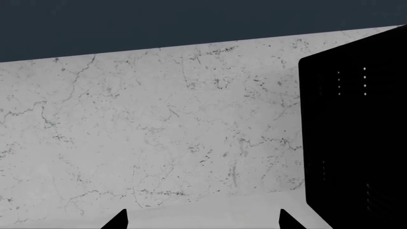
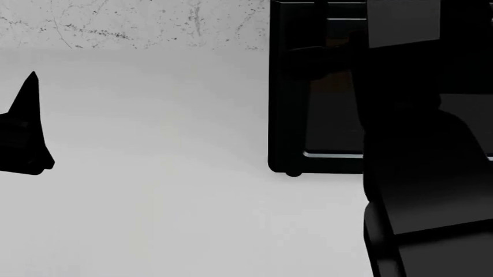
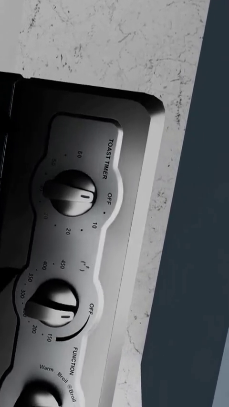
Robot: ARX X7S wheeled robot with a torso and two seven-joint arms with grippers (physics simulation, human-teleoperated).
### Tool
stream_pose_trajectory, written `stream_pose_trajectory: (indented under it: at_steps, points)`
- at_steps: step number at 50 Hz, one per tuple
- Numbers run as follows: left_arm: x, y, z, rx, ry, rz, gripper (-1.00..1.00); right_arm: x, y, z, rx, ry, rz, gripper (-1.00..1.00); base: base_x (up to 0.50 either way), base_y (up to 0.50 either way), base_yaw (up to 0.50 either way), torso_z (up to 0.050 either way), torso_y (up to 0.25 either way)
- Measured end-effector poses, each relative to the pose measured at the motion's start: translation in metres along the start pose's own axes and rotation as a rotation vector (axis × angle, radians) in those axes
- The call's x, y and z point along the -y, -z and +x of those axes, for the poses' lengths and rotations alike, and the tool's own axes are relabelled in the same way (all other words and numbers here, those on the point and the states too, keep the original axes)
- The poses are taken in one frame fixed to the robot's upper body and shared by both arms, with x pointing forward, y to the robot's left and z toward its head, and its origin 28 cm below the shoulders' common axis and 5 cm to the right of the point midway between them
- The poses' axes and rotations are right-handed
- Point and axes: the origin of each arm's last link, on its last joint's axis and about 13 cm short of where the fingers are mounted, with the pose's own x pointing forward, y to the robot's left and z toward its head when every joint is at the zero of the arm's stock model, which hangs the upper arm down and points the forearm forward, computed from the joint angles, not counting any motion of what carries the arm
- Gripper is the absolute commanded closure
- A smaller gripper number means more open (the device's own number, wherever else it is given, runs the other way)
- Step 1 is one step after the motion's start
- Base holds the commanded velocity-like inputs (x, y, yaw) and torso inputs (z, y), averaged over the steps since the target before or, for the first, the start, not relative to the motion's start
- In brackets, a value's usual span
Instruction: Turn on the toaster oven by setting the timer.
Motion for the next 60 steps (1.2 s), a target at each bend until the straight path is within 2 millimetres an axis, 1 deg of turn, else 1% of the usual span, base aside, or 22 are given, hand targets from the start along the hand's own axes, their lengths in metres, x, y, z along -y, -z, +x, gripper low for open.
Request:
stream_pose_trajectory:
  at_steps: [20, 47, 60]
  points:
    - [0.000, 0.000, 0.000, 0.001, 0.000, 0.006, -1.00, -0.001, -0.012, 0.015, 0.006, -0.005, -0.009, -1.00, 0.00, 0.00, 0.00, 0.000, 0.000]
    - [-0.002, 0.001, -0.002, 0.000, -0.006, 0.012, -1.00, -0.004, -0.011, 0.035, -0.015, -0.015, -0.003, -1.00, 0.00, 0.00, 0.00, 0.000, 0.000]
    - [-0.002, 0.001, -0.001, -0.001, -0.006, 0.015, -1.00, -0.006, -0.009, 0.037, -0.001, -0.029, 0.008, -1.00, 0.02, 0.00, 0.01, 0.001, 0.000]
